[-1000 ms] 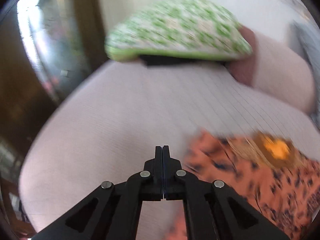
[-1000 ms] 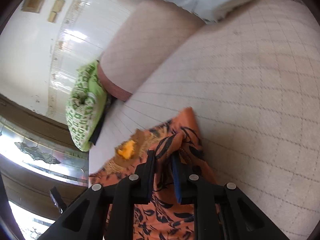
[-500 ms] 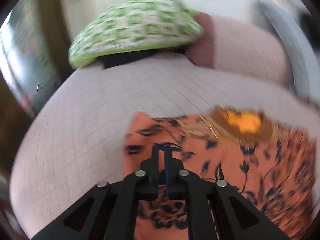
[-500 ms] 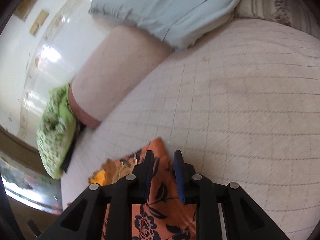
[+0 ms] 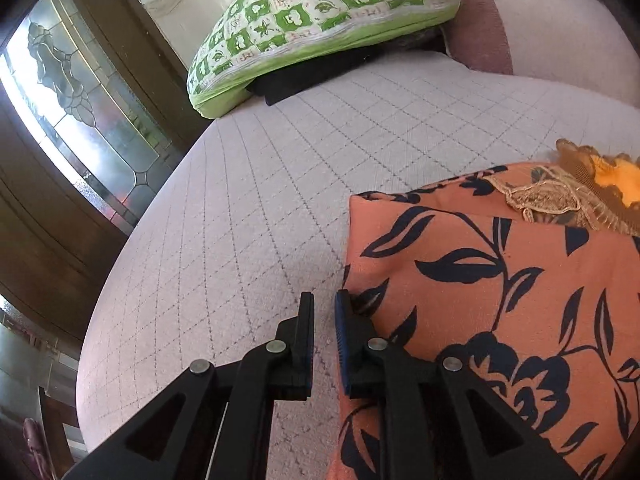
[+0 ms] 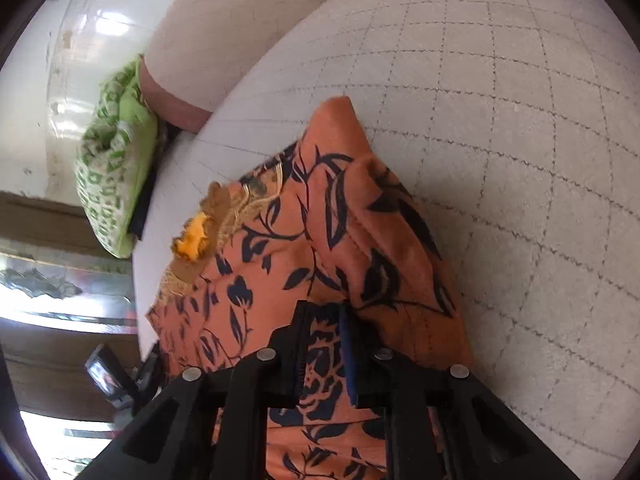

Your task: Fold small clothes

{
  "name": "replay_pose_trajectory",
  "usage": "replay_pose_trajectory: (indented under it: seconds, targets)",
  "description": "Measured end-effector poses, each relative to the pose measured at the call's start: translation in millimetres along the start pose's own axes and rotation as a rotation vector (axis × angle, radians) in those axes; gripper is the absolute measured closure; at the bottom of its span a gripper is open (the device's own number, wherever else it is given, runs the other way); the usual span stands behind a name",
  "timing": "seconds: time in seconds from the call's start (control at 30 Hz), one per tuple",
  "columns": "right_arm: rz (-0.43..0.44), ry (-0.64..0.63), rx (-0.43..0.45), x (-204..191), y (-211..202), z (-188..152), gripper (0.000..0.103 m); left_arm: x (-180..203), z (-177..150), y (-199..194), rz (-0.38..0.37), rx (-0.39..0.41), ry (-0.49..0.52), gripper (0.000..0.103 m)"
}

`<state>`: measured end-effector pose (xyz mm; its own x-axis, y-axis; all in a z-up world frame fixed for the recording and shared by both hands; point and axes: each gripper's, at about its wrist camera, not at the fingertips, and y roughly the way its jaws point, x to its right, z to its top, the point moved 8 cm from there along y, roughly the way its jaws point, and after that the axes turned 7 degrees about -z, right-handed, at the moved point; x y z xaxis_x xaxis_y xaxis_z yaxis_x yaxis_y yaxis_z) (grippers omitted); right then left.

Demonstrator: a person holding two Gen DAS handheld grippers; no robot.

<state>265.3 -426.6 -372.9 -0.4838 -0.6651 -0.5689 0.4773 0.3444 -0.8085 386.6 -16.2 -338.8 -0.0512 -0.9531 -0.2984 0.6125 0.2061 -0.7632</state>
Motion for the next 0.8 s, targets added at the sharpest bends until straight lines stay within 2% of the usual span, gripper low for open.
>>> replay_pose_trajectory:
  seconds: [0.03, 0.1, 0.2, 0.27, 0.3, 0.37, 0.4, 0.43, 0.5, 0.53, 0.63, 0.73, 0.8]
  targets:
    - [0.010, -0.021, 0.041, -5, -9, 2, 0.082, 0, 1, -1, -0.003, -0.001, -0.013, 0.091]
    - [0.026, -0.065, 0.113, -16, -22, 6, 0.082, -5, 1, -3, -0.034, 0.001, -0.065, 0.091]
    - [0.069, -0.083, 0.140, -23, -26, 6, 0.082, 1, 10, -29, -0.124, 0.077, -0.128, 0.092]
    - [0.035, -0.054, 0.145, -15, -15, 8, 0.082, 19, 16, -48, -0.174, 0.144, -0.088, 0.092]
    - [0.009, -0.037, 0.118, -8, -5, 8, 0.082, 30, 15, -52, -0.201, 0.152, -0.059, 0.090]
    - [0.011, -0.005, 0.057, 3, 10, 4, 0.082, 52, 8, -48, -0.260, 0.112, -0.014, 0.086]
    - [0.025, 0.006, 0.067, 0, 8, 6, 0.082, 61, 3, -41, -0.281, 0.076, 0.008, 0.083]
    - [0.024, 0.009, 0.063, -1, 7, 6, 0.082, 69, -5, -32, -0.271, 0.032, 0.045, 0.081]
    - [0.022, 0.003, 0.059, -4, 3, 6, 0.082, 79, -7, -33, -0.173, 0.092, 0.151, 0.077]
    - [0.023, 0.002, 0.063, -3, 1, 6, 0.082, 81, -6, -34, -0.147, 0.093, 0.185, 0.076]
    - [0.085, -0.057, 0.050, -19, -4, -1, 0.081, 75, -6, -35, -0.198, 0.071, 0.115, 0.074]
    - [0.178, -0.161, -0.013, -50, -4, -22, 0.081, 59, -3, -41, -0.237, 0.065, 0.013, 0.073]
    - [0.233, -0.228, -0.065, -68, 0, -39, 0.081, 58, -3, -48, -0.231, 0.085, 0.018, 0.070]
